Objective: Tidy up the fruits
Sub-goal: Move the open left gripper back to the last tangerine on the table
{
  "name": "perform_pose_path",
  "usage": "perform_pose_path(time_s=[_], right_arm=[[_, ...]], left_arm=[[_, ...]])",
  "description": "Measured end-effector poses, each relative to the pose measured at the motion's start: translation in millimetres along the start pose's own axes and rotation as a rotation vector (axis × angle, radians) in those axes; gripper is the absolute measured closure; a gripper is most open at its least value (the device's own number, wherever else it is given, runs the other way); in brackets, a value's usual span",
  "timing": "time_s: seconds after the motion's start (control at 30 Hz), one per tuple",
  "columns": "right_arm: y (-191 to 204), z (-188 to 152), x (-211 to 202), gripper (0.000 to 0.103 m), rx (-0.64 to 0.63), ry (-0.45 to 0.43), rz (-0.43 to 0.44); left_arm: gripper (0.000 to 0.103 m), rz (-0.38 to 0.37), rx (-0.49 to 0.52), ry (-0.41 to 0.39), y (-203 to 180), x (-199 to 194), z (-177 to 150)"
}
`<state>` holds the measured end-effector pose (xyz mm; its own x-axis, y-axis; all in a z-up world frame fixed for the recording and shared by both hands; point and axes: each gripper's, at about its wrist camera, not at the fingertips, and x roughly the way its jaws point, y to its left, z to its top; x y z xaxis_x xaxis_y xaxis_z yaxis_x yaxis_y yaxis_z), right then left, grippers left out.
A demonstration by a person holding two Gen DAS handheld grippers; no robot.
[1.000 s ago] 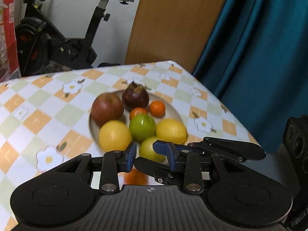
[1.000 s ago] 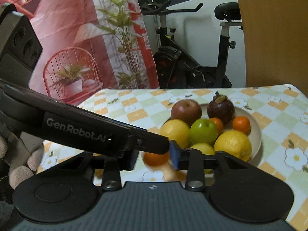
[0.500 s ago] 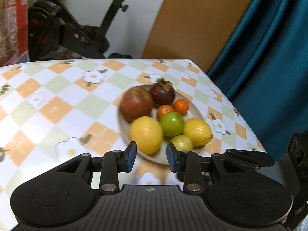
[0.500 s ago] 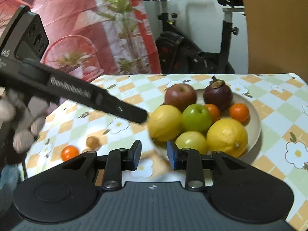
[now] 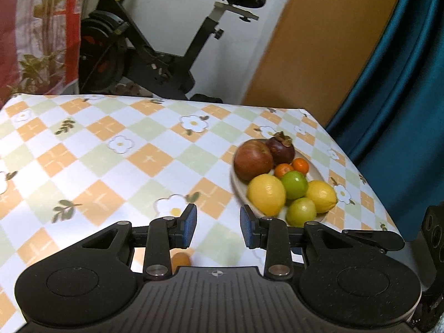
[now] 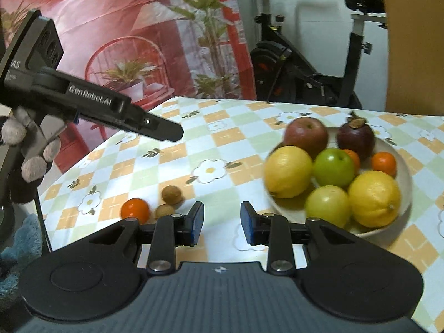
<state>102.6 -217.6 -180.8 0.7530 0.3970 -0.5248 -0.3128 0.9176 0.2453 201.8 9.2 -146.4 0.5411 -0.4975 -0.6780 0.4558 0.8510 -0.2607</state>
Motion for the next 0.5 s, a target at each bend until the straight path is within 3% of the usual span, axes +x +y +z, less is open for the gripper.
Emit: perform_pose_path(time_s=[0.33, 0.5], right_arm=[[45.4, -3.7, 26.0, 0.069, -0.074, 0.054, 0.088], [71.0, -8.1, 45.2, 0.069, -0.126, 0.101, 0.118]], left_arm=[[0.068, 0.047, -0.051, 0.069, 36.2, -10.8, -35.2], [0.066, 0.019, -0.112, 0.09, 50.4, -6.8, -53.1]])
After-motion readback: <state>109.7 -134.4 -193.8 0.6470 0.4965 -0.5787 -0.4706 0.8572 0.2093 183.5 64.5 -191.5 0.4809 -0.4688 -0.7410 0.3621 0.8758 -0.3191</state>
